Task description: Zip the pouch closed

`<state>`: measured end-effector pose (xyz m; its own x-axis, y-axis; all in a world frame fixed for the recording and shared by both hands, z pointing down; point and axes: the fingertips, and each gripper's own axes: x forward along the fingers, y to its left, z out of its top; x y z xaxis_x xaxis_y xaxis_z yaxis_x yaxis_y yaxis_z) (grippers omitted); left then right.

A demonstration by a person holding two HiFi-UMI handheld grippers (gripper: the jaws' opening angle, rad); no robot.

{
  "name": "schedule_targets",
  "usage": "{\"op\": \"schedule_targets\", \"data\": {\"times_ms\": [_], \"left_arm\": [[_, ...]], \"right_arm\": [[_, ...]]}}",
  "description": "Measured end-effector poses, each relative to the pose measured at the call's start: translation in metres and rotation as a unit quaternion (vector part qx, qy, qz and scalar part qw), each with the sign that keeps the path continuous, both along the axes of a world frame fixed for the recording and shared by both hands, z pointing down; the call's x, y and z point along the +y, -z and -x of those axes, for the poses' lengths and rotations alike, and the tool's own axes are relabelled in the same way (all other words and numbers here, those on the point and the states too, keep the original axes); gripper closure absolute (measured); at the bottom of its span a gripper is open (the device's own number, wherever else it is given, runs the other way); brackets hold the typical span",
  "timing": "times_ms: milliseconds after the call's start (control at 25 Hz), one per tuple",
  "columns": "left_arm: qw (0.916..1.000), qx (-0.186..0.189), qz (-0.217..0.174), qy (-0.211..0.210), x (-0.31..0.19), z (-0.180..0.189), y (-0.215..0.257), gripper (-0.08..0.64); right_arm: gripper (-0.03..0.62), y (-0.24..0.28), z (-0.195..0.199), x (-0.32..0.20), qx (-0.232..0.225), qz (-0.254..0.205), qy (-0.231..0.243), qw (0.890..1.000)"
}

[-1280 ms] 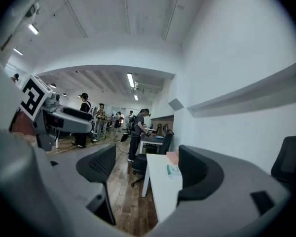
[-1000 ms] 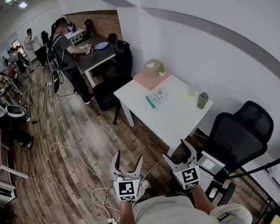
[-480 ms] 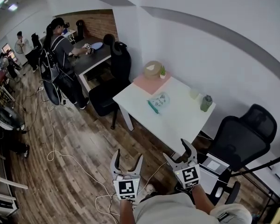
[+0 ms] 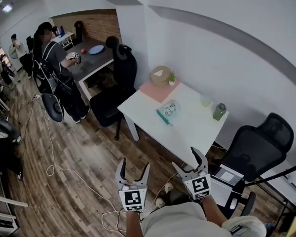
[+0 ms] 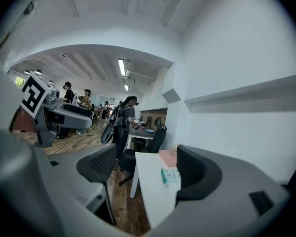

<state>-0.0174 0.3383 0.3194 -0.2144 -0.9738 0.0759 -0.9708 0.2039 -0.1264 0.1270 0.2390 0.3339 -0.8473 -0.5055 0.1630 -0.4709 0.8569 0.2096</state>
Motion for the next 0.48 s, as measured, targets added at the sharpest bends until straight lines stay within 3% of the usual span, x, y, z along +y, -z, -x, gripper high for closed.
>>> {"op": "schedule_targets", "data": {"times_ms": [480], "left_arm": [[0.9999, -0.004, 0.009, 0.004, -0.064, 0.051, -0.005, 0.187]], "right_arm": [[0.209, -0.009, 0.056, -0.069, -0.002, 0.01, 0.004, 1.0]]}}
